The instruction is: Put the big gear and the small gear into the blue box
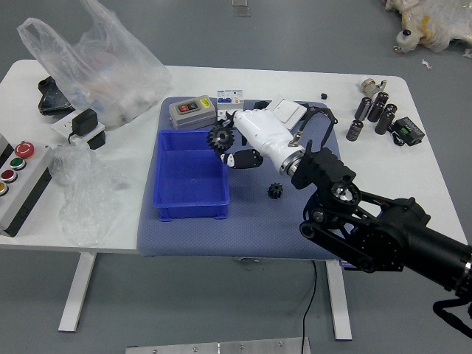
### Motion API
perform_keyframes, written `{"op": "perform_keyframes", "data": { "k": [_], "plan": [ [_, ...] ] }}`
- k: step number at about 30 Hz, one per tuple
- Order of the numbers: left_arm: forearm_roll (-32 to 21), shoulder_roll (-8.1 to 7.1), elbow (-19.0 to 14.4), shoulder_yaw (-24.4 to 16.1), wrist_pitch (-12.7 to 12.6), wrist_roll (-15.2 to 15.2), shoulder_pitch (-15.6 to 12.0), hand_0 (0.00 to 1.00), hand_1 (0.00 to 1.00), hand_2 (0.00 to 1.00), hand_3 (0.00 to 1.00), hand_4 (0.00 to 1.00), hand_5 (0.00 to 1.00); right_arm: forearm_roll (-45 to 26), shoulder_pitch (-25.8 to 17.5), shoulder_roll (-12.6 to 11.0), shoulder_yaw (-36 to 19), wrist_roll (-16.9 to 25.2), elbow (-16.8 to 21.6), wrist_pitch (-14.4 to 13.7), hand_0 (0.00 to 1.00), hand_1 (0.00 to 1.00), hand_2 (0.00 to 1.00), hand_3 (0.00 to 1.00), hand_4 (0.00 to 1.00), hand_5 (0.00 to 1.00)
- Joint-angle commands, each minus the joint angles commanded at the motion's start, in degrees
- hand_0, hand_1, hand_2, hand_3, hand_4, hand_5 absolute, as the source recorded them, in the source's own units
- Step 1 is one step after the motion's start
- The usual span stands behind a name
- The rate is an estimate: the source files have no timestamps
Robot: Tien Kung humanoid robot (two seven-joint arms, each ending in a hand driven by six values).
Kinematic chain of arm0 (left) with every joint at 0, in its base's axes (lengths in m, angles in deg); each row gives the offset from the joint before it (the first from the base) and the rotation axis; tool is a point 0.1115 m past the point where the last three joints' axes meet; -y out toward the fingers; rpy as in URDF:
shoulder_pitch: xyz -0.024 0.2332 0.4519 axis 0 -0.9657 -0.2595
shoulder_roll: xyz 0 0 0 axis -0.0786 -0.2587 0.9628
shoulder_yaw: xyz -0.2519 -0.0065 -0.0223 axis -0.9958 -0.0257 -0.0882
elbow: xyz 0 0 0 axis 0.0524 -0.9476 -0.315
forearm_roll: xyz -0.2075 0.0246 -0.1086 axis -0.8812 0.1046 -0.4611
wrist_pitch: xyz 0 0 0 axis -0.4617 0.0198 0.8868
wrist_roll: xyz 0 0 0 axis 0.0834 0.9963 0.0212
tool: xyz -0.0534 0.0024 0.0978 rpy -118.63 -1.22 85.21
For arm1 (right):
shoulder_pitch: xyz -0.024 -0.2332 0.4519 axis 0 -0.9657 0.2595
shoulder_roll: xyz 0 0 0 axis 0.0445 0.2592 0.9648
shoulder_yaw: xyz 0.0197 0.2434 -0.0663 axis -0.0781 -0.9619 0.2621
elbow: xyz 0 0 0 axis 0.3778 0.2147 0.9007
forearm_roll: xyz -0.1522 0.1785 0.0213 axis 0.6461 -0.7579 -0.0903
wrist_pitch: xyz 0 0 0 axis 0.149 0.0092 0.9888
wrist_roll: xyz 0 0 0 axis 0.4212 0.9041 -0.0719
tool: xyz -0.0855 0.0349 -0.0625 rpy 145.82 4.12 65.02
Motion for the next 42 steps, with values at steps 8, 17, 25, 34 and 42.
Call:
{"op": "perform_keyframes", "data": {
  "k": [8,17,25,34,42],
  "plan": [
    [0.3,-0.06,0.0,-0.29,0.02,0.2,-0.16,0.642,0.615,0.602,0.651,0.641,0.316,2.81,0.66,2.19,5.57,-0.22,-0.66,-0.21,0.588,0.643,0.636,0.442,0.382,0.018],
    [0.44,0.16,0.0,-0.37,0.04,0.37,-0.28,0.642,0.616,0.601,0.65,0.641,0.315,11.94,0.59,3.44,4.89,-3.37,-3.98,4.44,0.663,0.731,0.689,0.455,0.392,0.012],
    [0.06,0.24,0.0,0.11,0.03,0.31,-0.27,0.643,0.616,0.601,0.651,0.641,0.315,17.19,0.75,3.77,5.02,-5.58,-4.34,8.7,0.702,0.756,0.712,0.487,0.415,0.002],
    [-0.28,-0.08,0.0,0.18,-0.04,0.25,-0.45,0.643,0.616,0.602,0.65,0.64,0.316,16.9,0.71,3.58,5.97,-7.06,-4.45,10.7,0.745,0.811,0.843,0.763,0.518,0.16],
    [0.42,0.07,0.0,-0.46,0.08,0.51,-0.56,0.642,0.616,0.602,0.65,0.641,0.315,17.41,0.73,2.36,3.58,-8.1,-2.97,10.37,0.747,0.825,0.898,0.93,0.597,0.121]
  ]
}}
